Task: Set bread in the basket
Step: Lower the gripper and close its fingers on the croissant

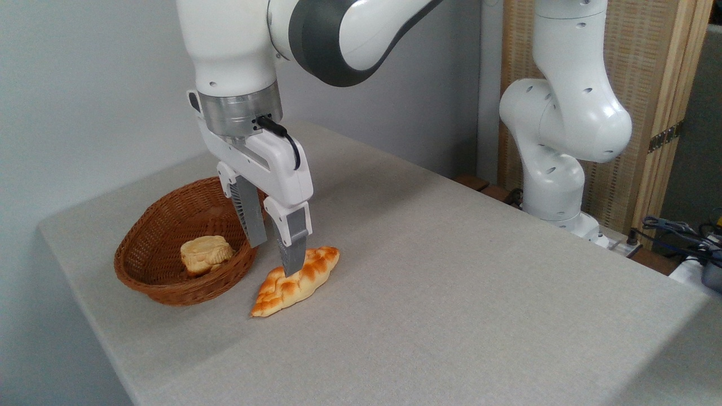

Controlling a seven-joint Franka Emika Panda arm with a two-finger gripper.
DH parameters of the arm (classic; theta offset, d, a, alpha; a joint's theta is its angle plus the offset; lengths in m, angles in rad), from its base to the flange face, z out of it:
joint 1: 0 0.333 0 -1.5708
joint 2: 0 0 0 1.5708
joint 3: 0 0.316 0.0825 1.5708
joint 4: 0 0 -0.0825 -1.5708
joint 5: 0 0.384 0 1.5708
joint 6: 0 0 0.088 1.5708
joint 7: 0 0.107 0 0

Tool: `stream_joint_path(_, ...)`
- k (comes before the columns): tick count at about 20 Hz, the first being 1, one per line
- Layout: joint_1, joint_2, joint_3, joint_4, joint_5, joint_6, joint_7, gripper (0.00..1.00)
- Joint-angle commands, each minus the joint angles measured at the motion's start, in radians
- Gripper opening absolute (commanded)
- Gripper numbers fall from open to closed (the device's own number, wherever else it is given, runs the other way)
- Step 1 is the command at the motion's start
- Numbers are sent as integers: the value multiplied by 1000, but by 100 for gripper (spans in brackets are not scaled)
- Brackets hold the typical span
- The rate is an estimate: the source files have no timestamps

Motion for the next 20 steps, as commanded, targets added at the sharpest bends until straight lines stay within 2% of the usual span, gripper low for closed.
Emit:
stream_joint_path(1,-7,-14,3,-5,-7,-54,9,100)
stream_joint_path(3,-22,-17,2,-32,-7,-54,12,100)
stream_joint_path(6,-79,-28,3,-99,-7,-31,8,100)
stream_joint_path(11,-108,-46,-3,-192,-7,61,8,100)
stream_joint_path(16,-113,-45,-4,-231,-8,108,5,100)
stream_joint_path(20,-142,-33,-4,-270,-8,142,3,100)
